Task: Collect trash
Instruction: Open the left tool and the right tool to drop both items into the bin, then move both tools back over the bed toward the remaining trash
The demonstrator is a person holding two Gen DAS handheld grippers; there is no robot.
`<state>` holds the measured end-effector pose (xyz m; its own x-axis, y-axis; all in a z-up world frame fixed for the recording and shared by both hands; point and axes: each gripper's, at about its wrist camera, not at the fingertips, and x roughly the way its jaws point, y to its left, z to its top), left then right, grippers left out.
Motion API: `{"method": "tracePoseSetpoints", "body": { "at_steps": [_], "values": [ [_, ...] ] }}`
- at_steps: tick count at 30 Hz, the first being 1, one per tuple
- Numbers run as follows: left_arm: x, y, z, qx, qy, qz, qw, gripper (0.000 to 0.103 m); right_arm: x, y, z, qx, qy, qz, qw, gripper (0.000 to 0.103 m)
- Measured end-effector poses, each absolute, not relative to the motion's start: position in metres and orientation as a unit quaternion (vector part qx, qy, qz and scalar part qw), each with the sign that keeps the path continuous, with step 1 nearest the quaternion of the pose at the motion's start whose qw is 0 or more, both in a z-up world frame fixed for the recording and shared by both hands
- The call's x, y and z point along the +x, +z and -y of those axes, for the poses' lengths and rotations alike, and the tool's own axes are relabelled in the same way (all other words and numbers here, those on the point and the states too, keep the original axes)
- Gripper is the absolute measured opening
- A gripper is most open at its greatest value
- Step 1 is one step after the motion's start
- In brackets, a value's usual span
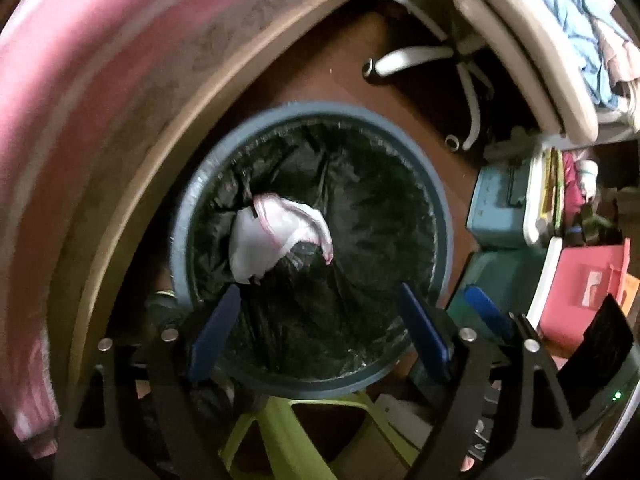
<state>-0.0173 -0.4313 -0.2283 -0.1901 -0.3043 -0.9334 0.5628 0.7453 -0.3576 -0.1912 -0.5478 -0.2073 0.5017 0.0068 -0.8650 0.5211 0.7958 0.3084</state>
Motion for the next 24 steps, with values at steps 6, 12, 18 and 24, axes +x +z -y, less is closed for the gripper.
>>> {"method": "tracePoseSetpoints", "body": {
  "at_steps": [6,12,18,24],
  "values": [
    [-0.013,-0.178,0.408,0.041,-0.345,-0.659,0.667,0.079,-0.184,-0.164,0.535,0.253,-0.139,-0.441,0.850,0.077],
    [-0.012,-0.104,0.371,-0.019,-0.352,-0.581,0.734,0.079,-0.168,-0.096,0.505,0.190,-0.130,-0.389,0.892,0.083],
    [-0.006,-0.024,0.306,-0.088,-0.343,-0.485,0.800,0.080,-0.146,-0.023,0.470,0.181,-0.079,-0.334,0.922,0.088],
    [-0.003,0.044,0.210,-0.140,-0.323,-0.394,0.849,0.086,-0.109,0.046,0.402,0.165,0.005,-0.285,0.944,0.093]
  ]
}}
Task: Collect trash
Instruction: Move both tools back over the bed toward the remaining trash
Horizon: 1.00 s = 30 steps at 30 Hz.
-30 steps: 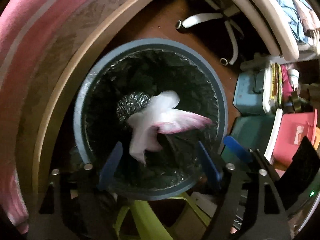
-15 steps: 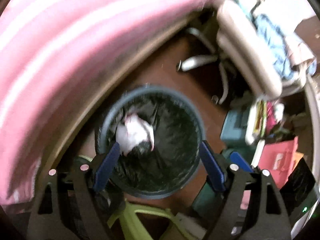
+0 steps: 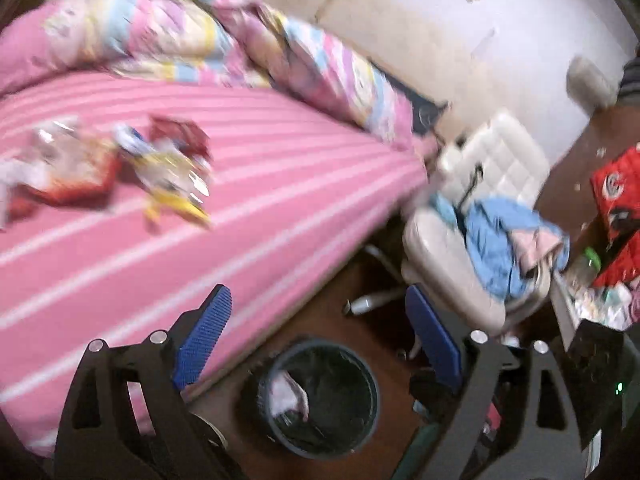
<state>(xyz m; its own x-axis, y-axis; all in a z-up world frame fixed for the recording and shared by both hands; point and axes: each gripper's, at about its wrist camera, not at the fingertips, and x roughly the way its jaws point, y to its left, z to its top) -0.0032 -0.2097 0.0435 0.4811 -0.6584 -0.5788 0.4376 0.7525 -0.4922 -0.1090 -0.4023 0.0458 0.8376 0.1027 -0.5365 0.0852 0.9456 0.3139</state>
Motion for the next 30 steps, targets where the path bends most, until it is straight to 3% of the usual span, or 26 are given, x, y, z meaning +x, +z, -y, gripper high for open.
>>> {"method": "tracePoseSetpoints", "body": {
  "at_steps": [7,14,30],
  "values": [
    [0.013,0.067,0.091,-0.169,-0.228,-0.341,0.896,0.088,-0.057,0.078,0.323,0.147,0.069,-0.275,0.948,0.094],
    [0.041,0.028,0.000,-0.200,-0.150,-0.351,0.902,0.088,0.003,0.080,0.255,0.158,0.111,-0.289,0.938,0.094],
    [0.153,-0.047,-0.048,-0.168,-0.138,-0.408,0.887,0.088,0.157,0.010,0.187,0.136,0.143,-0.341,0.919,0.094]
  ]
}}
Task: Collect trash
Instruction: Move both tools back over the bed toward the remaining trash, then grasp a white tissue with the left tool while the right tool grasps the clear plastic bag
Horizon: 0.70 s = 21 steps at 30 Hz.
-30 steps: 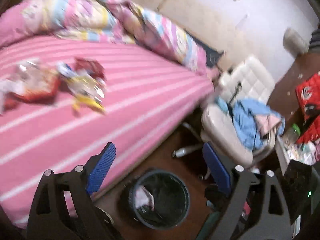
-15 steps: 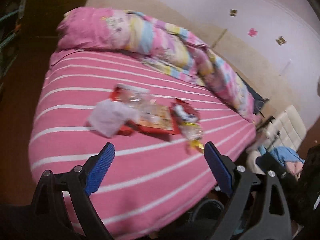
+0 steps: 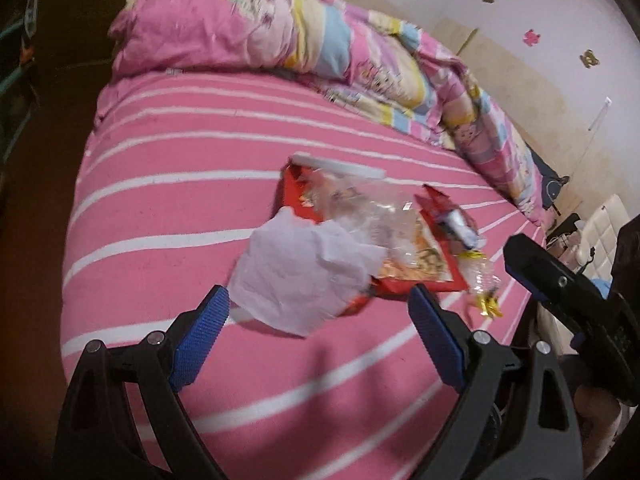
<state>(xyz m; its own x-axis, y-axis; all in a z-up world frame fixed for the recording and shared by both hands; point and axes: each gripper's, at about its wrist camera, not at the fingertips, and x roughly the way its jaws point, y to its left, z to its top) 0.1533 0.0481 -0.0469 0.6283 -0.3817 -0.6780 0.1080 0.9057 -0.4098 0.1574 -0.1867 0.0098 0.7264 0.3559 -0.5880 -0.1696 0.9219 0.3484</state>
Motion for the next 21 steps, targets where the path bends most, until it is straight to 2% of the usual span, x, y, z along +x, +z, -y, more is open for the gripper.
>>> {"method": "tracePoseSetpoints", "body": {
  "at_steps": [16,21],
  "values": [
    [0.194,-0.066,-0.039,-0.158,-0.142,-0.440,0.873,0.086,0.236,-0.022,0.151,0.087,0.139,-0.371,0.914,0.093],
    [0.195,-0.075,-0.049,-0.173,-0.142,-0.454,0.862,0.064,0.251,-0.031,0.147,0.097,0.140,-0.390,0.905,0.094]
  ]
}}
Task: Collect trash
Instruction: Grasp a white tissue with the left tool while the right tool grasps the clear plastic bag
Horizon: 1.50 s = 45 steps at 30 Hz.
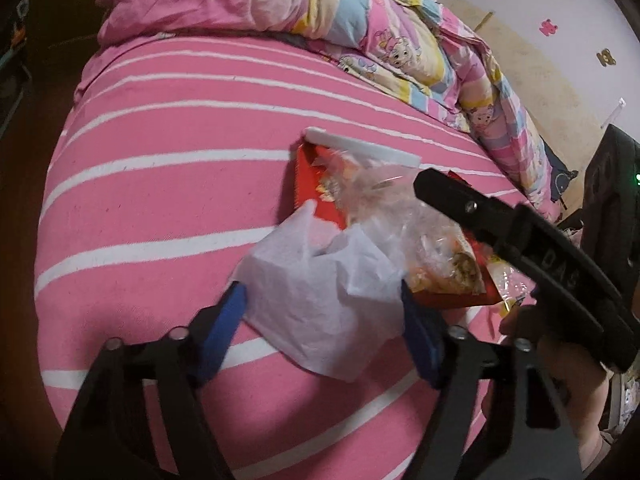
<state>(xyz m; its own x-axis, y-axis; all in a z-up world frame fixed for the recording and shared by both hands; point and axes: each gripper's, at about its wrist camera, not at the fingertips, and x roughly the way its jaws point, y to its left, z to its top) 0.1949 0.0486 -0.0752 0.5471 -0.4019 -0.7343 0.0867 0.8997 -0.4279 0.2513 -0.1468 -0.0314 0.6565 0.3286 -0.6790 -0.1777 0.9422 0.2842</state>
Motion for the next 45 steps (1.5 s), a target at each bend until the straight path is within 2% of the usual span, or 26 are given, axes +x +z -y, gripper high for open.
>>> {"method": "tracePoseSetpoints", "body": {
  "at_steps": [1,3,5,6,8,10,12,16,24,25,33,41,45],
  "values": [
    [0.195,-0.077,-0.051,-0.181,-0.143,-0.457,0.859,0.062,0.253,-0.033,0.145,0.094,0.139,-0.393,0.904,0.094],
    [0.195,-0.081,-0.056,-0.194,-0.146,-0.461,0.853,0.050,0.255,-0.036,0.144,0.095,0.139,-0.401,0.900,0.092],
    [0.196,-0.083,-0.058,-0.201,-0.150,-0.466,0.849,0.043,0.257,-0.038,0.141,0.098,0.143,-0.410,0.896,0.087],
    [0.196,-0.084,-0.059,-0.203,-0.152,-0.466,0.847,0.037,0.257,-0.040,0.139,0.097,0.147,-0.413,0.893,0.084],
    [0.195,-0.085,-0.060,-0.208,-0.159,-0.469,0.844,0.032,0.258,-0.041,0.135,0.093,0.149,-0.415,0.893,0.078],
    [0.194,-0.086,-0.061,-0.211,-0.162,-0.470,0.842,0.027,0.258,-0.042,0.134,0.093,0.152,-0.418,0.891,0.066],
    [0.194,-0.085,-0.061,-0.215,-0.167,-0.471,0.839,0.021,0.258,-0.043,0.134,0.100,0.159,-0.422,0.887,0.062],
    [0.191,-0.080,-0.060,-0.217,-0.176,-0.463,0.841,0.018,0.255,-0.041,0.133,0.102,0.166,-0.418,0.887,0.050],
    [0.179,-0.062,-0.057,-0.212,-0.194,-0.440,0.851,0.011,0.245,-0.028,0.139,0.099,0.153,-0.391,0.902,0.037],
    [0.177,-0.059,-0.057,-0.214,-0.195,-0.438,0.851,0.011,0.243,-0.027,0.141,0.102,0.153,-0.389,0.903,0.024],
    [0.154,-0.035,-0.059,-0.226,-0.202,-0.404,0.863,0.010,0.216,-0.012,0.169,0.113,0.140,-0.371,0.911,0.024],
    [0.120,-0.014,-0.056,-0.248,-0.202,-0.356,0.878,0.001,0.177,0.009,0.201,0.146,0.143,-0.324,0.924,0.024],
    [0.105,-0.005,-0.048,-0.251,-0.204,-0.341,0.882,0.000,0.155,0.017,0.217,0.171,0.143,-0.307,0.925,0.024]
  ]
}}
